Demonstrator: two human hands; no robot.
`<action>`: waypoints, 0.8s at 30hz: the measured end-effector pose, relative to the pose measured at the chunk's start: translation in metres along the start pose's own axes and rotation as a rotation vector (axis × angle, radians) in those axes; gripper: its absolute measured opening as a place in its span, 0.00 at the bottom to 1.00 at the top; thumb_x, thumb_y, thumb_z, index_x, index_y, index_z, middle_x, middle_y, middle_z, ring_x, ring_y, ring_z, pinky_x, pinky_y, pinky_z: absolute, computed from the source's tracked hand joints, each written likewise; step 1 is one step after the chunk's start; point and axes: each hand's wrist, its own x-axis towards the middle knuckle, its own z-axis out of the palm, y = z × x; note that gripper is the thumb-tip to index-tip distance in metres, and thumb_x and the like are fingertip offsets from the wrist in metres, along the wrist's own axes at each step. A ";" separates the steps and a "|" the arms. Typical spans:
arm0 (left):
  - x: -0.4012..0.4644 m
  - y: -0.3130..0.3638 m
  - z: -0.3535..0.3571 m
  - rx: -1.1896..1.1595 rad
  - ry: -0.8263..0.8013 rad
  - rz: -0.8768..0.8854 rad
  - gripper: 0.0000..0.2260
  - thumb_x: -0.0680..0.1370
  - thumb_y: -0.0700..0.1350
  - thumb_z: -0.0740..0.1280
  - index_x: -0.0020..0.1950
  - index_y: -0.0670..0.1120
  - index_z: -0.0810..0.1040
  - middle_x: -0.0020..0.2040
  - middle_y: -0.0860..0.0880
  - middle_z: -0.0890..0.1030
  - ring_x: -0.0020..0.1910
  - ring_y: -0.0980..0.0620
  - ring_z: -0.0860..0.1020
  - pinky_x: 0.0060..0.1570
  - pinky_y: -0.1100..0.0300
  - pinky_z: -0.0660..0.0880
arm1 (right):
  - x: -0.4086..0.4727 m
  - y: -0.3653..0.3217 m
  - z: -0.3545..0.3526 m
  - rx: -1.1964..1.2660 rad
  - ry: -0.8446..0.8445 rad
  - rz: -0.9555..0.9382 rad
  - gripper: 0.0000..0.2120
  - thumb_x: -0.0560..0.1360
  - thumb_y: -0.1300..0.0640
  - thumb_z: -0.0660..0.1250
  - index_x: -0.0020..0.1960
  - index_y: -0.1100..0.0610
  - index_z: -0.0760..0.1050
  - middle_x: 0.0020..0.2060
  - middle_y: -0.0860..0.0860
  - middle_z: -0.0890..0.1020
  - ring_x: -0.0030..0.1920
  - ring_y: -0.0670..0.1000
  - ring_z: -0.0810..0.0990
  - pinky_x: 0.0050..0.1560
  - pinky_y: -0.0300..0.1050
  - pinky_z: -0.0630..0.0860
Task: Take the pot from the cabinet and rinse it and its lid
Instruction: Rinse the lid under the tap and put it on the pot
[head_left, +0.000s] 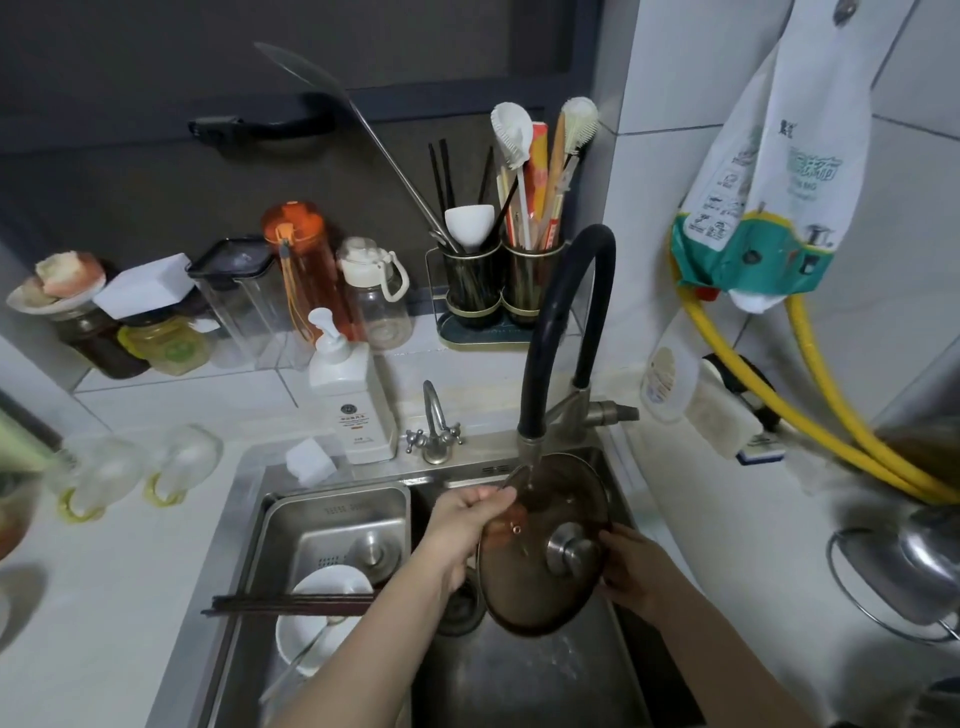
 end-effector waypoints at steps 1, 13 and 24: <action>0.001 0.002 0.006 -0.010 0.004 0.007 0.04 0.74 0.39 0.70 0.40 0.40 0.83 0.32 0.45 0.83 0.27 0.53 0.80 0.28 0.62 0.77 | 0.000 -0.001 -0.003 0.010 -0.005 0.001 0.09 0.76 0.61 0.62 0.54 0.56 0.78 0.50 0.59 0.82 0.52 0.60 0.79 0.47 0.52 0.77; 0.007 0.010 0.039 -0.089 0.116 0.079 0.07 0.70 0.39 0.74 0.33 0.42 0.80 0.29 0.45 0.82 0.26 0.53 0.79 0.31 0.62 0.77 | -0.004 -0.054 -0.010 -0.228 -0.101 -0.275 0.12 0.76 0.66 0.62 0.58 0.56 0.75 0.47 0.53 0.82 0.46 0.53 0.81 0.42 0.39 0.80; 0.003 -0.003 0.031 -0.197 0.202 0.026 0.04 0.69 0.37 0.73 0.38 0.37 0.82 0.32 0.41 0.82 0.25 0.49 0.79 0.28 0.60 0.78 | 0.050 -0.111 -0.007 -0.427 0.063 -0.486 0.26 0.75 0.62 0.65 0.70 0.62 0.61 0.62 0.53 0.69 0.64 0.54 0.68 0.66 0.51 0.64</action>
